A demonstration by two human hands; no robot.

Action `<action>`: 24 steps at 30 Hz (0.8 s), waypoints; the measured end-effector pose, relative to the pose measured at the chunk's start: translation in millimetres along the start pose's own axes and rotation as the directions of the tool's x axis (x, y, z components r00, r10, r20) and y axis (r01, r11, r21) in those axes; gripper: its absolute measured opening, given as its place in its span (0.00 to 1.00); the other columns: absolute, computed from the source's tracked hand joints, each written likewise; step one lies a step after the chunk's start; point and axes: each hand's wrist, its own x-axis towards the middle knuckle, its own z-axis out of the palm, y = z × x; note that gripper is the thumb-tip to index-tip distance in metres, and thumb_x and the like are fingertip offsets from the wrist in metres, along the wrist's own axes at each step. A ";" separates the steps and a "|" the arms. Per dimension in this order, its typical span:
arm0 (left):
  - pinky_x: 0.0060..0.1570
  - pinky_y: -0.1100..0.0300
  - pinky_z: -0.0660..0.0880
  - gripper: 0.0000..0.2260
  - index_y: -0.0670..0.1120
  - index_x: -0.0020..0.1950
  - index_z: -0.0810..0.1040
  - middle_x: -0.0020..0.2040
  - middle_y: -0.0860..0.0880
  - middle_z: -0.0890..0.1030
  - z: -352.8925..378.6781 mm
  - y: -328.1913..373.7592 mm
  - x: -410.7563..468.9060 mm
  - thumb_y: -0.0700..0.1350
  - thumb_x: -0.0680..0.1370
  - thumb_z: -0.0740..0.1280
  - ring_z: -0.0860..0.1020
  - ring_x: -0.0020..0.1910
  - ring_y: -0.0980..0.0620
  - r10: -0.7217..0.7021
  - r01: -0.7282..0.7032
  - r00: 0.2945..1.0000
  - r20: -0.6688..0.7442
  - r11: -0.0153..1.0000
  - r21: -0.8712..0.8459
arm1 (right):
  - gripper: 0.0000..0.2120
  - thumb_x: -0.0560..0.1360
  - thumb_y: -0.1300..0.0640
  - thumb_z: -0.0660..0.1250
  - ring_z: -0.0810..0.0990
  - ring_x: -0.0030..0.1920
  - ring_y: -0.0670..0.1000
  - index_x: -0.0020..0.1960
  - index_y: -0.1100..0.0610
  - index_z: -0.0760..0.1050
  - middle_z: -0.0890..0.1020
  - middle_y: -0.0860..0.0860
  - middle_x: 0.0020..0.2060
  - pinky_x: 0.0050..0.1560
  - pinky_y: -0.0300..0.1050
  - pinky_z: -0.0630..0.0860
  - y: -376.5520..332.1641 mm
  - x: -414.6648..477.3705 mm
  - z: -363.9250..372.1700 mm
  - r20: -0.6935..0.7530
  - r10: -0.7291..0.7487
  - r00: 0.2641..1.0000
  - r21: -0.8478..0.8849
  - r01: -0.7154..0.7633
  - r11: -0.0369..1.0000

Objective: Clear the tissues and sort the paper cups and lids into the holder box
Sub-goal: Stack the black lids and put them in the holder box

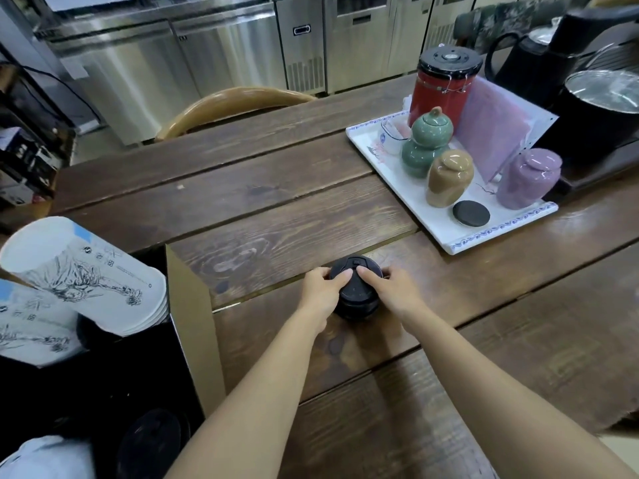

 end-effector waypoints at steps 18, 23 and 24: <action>0.59 0.40 0.74 0.20 0.43 0.61 0.74 0.63 0.44 0.74 -15.9 -5.5 -18.6 0.44 0.72 0.73 0.71 0.58 0.45 -0.342 0.364 0.931 0.125 0.852 -0.377 | 0.27 0.64 0.43 0.75 0.81 0.47 0.52 0.51 0.62 0.75 0.82 0.57 0.49 0.40 0.45 0.77 9.8 -2.6 7.7 0.116 0.100 0.988 0.073 -0.109 0.991; 0.50 0.45 0.77 0.12 0.46 0.52 0.77 0.58 0.45 0.78 -35.1 -4.5 -37.1 0.45 0.71 0.73 0.76 0.56 0.45 -0.290 0.314 0.949 0.122 0.842 -0.439 | 0.27 0.66 0.45 0.74 0.80 0.51 0.54 0.56 0.61 0.70 0.79 0.56 0.52 0.44 0.50 0.80 -14.1 -14.9 14.3 0.136 0.024 0.990 0.089 -0.037 0.995; 0.49 0.46 0.77 0.13 0.46 0.53 0.77 0.58 0.45 0.79 -40.8 -3.0 -41.3 0.46 0.71 0.73 0.77 0.56 0.46 -0.270 0.287 0.957 0.102 0.847 -0.447 | 0.28 0.66 0.45 0.74 0.80 0.51 0.53 0.56 0.61 0.70 0.79 0.56 0.52 0.44 0.49 0.80 -21.2 -18.8 16.1 0.157 -0.009 0.988 0.079 -0.004 0.997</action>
